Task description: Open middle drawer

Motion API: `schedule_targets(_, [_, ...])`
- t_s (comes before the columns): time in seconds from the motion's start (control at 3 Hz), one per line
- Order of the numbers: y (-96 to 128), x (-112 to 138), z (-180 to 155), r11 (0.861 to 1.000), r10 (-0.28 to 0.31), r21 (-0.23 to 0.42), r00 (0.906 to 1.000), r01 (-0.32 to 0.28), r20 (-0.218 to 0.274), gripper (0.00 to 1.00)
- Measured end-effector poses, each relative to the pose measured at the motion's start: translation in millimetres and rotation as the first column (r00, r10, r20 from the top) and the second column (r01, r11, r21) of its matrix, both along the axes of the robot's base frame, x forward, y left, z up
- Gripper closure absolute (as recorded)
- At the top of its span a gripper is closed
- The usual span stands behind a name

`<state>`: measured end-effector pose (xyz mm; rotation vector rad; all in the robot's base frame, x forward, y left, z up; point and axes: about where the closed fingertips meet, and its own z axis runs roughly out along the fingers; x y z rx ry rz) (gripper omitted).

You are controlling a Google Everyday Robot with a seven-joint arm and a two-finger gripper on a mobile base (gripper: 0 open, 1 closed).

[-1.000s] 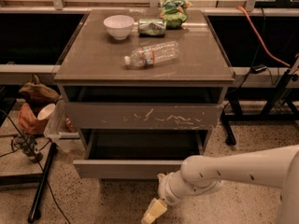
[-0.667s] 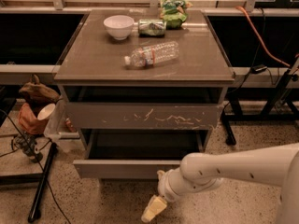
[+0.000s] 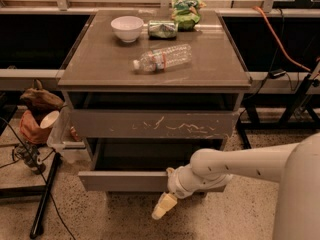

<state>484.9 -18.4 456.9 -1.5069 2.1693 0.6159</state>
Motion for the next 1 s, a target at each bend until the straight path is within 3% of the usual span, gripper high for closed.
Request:
schedule_targets(0.67, [3.9,41.6,2.7,1.0,0.015,-0.022,0.9987,-0.014,0.049,0.0])
schedule_targets(1.0, [12.4,53.0,-12.6,0.999,0.034,-0.021,0.9992,-0.034,0.021,0.0])
